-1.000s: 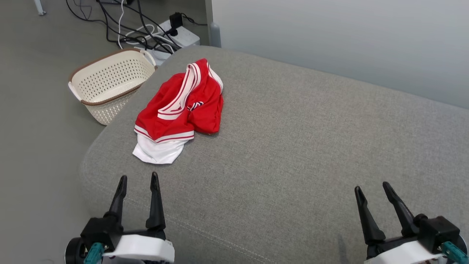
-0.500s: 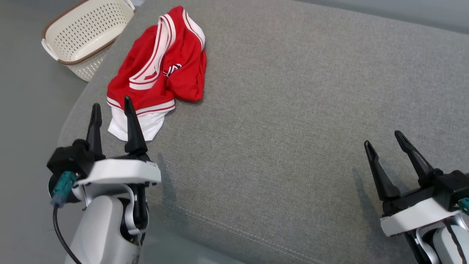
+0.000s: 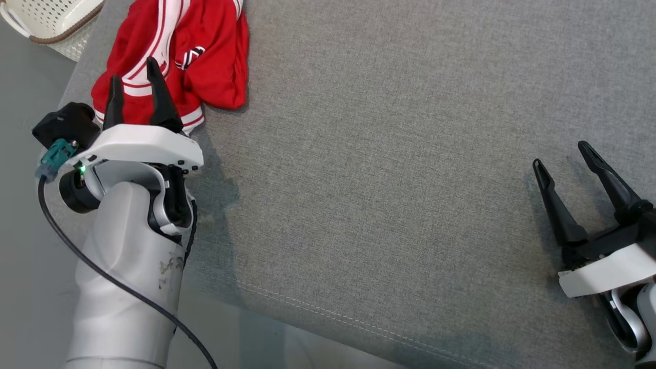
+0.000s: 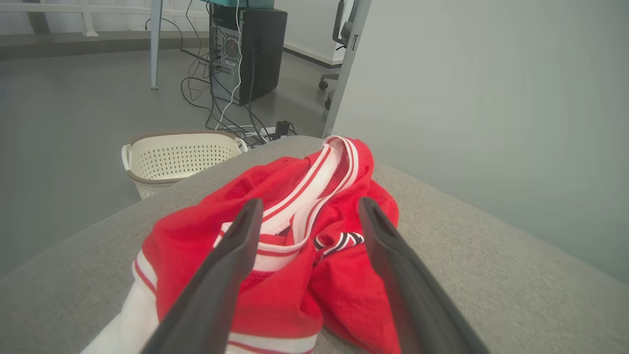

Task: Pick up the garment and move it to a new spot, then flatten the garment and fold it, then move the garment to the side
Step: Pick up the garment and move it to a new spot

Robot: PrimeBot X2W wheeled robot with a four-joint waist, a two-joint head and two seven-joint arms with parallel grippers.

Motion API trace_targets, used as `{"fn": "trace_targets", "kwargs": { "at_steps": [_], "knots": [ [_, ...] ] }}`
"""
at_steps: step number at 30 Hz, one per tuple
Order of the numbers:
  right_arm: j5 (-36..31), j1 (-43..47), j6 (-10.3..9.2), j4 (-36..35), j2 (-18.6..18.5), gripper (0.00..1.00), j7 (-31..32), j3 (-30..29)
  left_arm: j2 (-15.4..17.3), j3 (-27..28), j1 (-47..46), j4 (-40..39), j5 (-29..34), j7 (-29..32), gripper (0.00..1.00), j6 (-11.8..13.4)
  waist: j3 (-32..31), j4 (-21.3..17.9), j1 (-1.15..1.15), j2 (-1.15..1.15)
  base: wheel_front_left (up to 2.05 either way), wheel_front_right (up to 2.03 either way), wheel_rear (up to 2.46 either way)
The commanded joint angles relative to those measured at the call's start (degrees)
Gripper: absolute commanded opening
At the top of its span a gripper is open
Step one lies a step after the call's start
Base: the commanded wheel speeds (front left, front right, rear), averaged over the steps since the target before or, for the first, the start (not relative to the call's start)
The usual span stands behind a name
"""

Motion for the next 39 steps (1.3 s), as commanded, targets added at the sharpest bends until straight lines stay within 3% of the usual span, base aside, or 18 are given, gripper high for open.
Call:
{"fn": "trace_targets", "kwargs": {
  "at_steps": [1, 19, 20, 21, 22, 27, 39],
  "knots": [
    [0.41, -0.29, 0.01, -1.75, -1.16, 1.00, -0.35, 1.28, 2.08, 1.79, -2.48, 1.01, -0.83, -0.33, 1.00, -0.51, 1.33, -0.27, 0.00, 0.00, 0.00, 0.00, 0.00],
    [3.28, -4.29, 0.01, -2.57, -3.48, 1.00, -0.35, 5.46, 3.52, 3.23, -18.70, 33.13, -2.75, 0.55, 1.00, -5.60, 5.07, -3.32, 0.00, 0.00, 0.00, 0.00, 0.00],
    [3.37, -4.41, 0.01, -2.58, -3.51, 1.00, -0.35, 5.53, 3.72, 3.20, -19.12, 33.90, -2.79, 0.49, 0.96, -5.88, 5.09, -3.54, 0.00, 0.00, 0.00, 0.00, 0.00],
    [3.45, -4.49, 0.01, -2.60, -3.52, 1.00, -0.35, 5.60, 3.95, 3.12, -19.43, 34.47, -2.73, 0.41, 0.04, -6.10, 5.10, -3.76, 0.00, 0.00, 0.00, 0.00, 0.00],
    [3.52, -4.54, 0.01, -2.64, -3.51, 1.00, -0.35, 5.64, 4.20, 3.00, -19.69, 34.84, -2.57, 0.28, 0.00, -6.24, 5.10, -3.96, 0.00, 0.00, 0.00, 0.00, 0.00],
    [3.84, -4.75, 0.01, -2.56, -3.18, 1.00, -0.35, 5.75, 5.08, 3.31, -20.06, 34.88, -2.20, -0.24, 0.00, -6.73, 4.86, -4.73, 0.00, 0.00, 0.00, 0.00, 0.00],
    [3.95, -5.22, 0.01, -1.49, 0.16, 1.00, -0.35, 6.06, 4.89, 9.57, -13.53, 19.60, 1.82, -0.31, 0.00, -6.17, 0.52, -6.22, 0.00, 0.00, 0.00, 0.00, 0.00]
  ]
}}
